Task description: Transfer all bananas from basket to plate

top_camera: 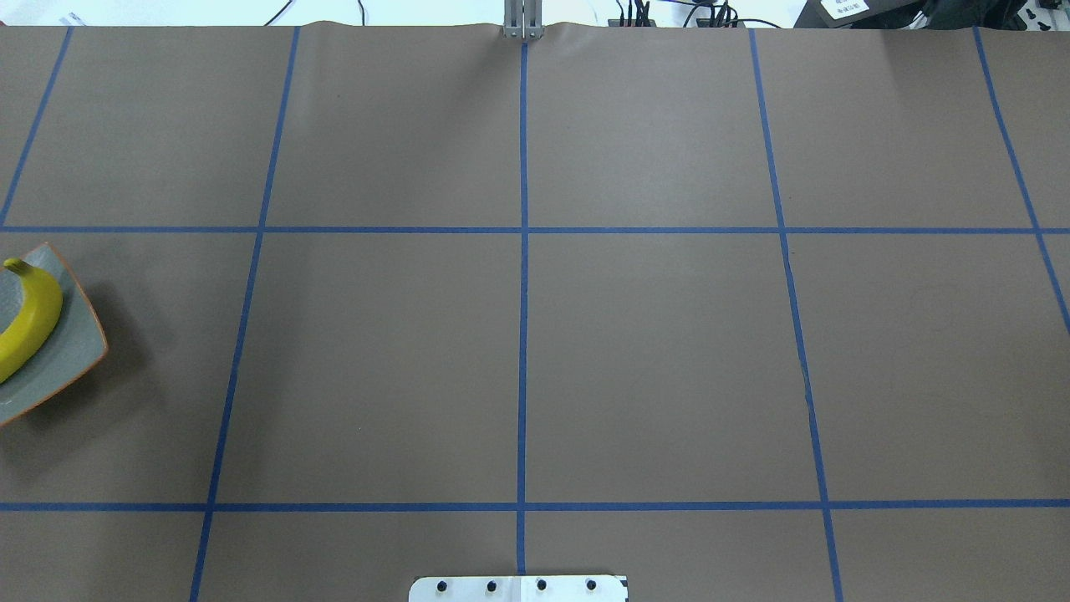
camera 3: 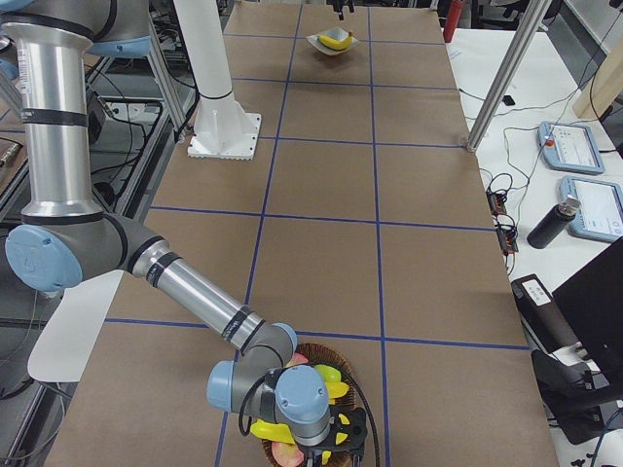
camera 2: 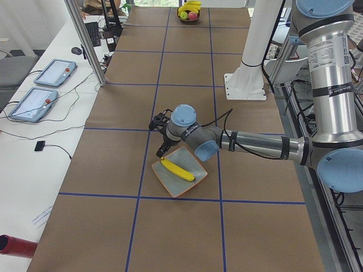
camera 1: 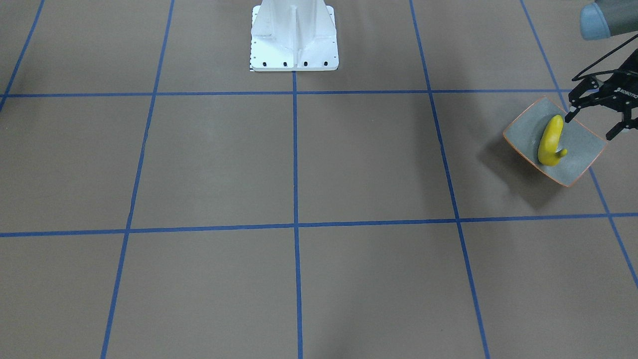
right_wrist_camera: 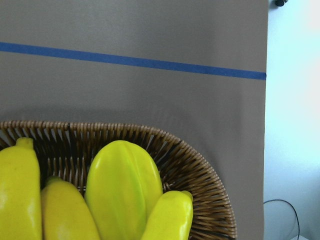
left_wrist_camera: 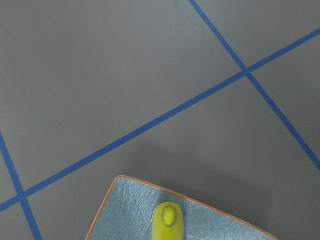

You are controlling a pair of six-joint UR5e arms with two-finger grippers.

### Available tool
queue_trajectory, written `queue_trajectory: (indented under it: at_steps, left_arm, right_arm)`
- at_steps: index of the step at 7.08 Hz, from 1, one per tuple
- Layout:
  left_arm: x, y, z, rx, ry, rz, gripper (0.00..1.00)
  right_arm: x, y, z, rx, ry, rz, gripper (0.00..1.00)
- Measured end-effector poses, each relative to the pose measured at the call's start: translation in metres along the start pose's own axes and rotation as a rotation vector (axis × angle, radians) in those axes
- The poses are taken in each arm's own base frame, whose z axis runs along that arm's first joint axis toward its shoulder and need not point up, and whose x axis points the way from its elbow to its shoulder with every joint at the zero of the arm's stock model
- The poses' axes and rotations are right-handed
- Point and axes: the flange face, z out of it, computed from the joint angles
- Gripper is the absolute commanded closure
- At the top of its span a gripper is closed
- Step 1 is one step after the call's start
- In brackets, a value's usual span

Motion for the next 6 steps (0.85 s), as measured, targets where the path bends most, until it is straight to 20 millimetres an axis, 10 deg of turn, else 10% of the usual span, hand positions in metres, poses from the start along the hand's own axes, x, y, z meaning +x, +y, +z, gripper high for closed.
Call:
queue_trajectory:
  at_steps: [6]
  left_arm:
    - [0.006, -0.007, -0.001, 0.028, 0.011, 0.032, 0.0]
  right_arm:
    - [-0.024, 0.006, 0.022, 0.009, -0.005, 0.076, 0.29]
